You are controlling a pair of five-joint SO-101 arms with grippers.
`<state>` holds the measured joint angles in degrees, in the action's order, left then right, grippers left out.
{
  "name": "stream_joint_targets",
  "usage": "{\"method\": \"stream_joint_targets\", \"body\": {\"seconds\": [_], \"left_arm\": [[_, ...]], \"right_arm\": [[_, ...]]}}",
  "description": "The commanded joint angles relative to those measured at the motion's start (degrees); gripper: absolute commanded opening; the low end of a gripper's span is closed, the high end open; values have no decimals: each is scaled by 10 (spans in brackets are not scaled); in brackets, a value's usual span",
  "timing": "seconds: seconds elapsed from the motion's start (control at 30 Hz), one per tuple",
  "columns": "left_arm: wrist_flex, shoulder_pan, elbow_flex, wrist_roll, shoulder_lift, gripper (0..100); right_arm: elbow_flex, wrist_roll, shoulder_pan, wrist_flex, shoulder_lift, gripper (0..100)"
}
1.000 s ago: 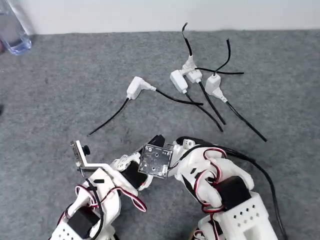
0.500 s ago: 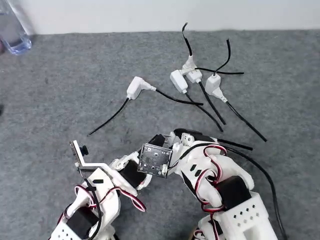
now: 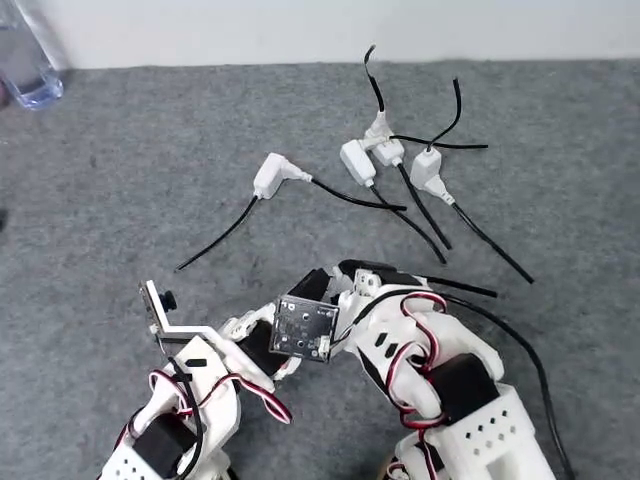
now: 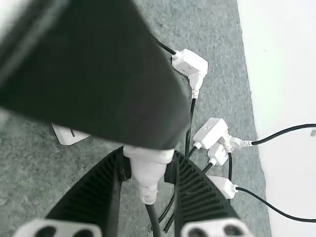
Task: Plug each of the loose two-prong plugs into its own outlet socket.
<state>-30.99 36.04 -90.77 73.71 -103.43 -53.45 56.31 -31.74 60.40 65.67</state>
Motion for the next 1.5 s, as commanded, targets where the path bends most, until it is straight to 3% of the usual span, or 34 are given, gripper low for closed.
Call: {"method": "stream_joint_targets", "body": {"seconds": [0.0, 0.5, 0.87, 1.47], "left_arm": [[-3, 5, 10, -7, -9, 23], [1, 4, -42, -11, -9, 23], [1, 8, -41, -31, -9, 25], [1, 7, -42, -33, -9, 25]], "right_arm": [[5, 3, -3, -8, 8, 9], [9, 1, -4, -7, 15, 9], [39, 1, -44, 89, 101, 9], [41, -16, -44, 89, 107, 9]]}}
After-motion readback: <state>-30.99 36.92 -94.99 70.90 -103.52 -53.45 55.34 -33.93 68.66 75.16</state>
